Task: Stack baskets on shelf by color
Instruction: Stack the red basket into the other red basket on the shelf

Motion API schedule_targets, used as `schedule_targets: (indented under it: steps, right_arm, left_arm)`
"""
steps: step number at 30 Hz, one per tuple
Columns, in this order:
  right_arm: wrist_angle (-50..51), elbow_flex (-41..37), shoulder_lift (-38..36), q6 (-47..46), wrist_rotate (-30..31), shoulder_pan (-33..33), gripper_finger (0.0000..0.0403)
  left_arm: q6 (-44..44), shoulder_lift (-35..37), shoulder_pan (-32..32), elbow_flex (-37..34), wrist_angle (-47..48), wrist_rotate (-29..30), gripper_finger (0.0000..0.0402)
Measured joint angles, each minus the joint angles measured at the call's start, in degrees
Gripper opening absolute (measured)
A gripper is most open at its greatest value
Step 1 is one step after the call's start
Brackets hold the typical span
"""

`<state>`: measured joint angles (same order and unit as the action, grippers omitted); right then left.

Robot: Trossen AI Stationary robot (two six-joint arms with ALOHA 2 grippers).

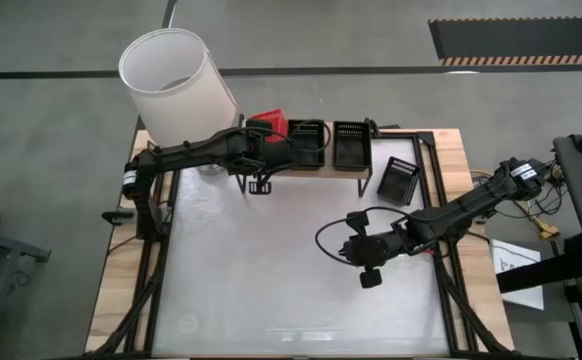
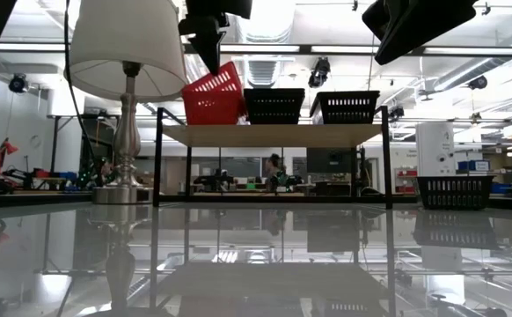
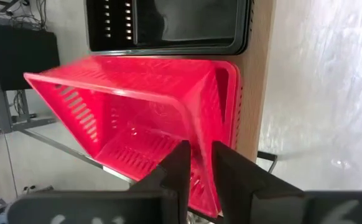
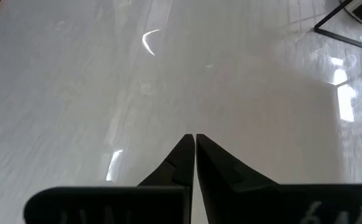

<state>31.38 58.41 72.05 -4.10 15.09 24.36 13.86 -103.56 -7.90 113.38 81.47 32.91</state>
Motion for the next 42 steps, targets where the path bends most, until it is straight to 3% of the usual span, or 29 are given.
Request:
schedule_targets:
  steps: [18, 26, 42]
  right_arm:
    - [-0.02, 0.00, 0.00, 0.00, -0.02, 0.00, 0.0009]
    - [-0.09, 0.00, 0.00, 0.02, 0.00, 0.00, 0.0009]
    - [-0.07, -0.02, 0.00, -0.48, -0.01, 0.00, 0.0009]
  left_arm:
    - [4.18, 1.30, 0.83, 3.88, -0.47, 0.87, 0.0058]
    - [6.14, 1.57, 0.41, 3.49, -7.48, 2.95, 0.0006]
    - [6.10, 1.25, -0.66, -1.56, -11.99, 3.02, 0.0001]
